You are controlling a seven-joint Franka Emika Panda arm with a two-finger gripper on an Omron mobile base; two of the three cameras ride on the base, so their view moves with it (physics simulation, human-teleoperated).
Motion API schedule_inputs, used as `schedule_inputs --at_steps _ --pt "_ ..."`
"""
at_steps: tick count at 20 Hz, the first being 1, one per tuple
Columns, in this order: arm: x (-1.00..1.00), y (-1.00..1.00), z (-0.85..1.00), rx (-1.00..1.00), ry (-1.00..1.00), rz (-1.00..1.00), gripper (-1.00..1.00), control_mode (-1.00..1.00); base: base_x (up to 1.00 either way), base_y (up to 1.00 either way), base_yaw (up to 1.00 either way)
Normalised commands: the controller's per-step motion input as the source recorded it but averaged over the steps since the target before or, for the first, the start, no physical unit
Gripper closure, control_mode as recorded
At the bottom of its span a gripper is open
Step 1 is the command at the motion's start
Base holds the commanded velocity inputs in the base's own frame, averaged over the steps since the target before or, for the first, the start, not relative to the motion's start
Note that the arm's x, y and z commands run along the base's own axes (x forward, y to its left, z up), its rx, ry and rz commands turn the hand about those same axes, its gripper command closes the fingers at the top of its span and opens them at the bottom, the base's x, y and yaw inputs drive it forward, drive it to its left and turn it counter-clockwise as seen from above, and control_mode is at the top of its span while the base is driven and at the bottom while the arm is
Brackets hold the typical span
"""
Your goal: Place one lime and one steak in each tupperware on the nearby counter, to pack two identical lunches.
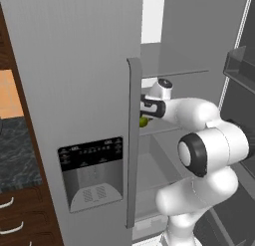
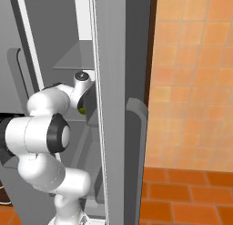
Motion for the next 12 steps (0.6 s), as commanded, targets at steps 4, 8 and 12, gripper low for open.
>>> schedule_inputs --at_steps 4,8,12 --pt "0.08 0.0 -0.19 0.0 0.0 0.0 -1.0 -1.0 0.0 0.0 0.0" --pt "-0.04 0.0 -0.27 0.0 0.0 0.05 -1.0 -1.0 0.0 0.0 0.0" --pt "-0.26 0.0 -0.22 0.0 0.0 0.06 -1.0 -1.0 0.0 0.0 0.0"
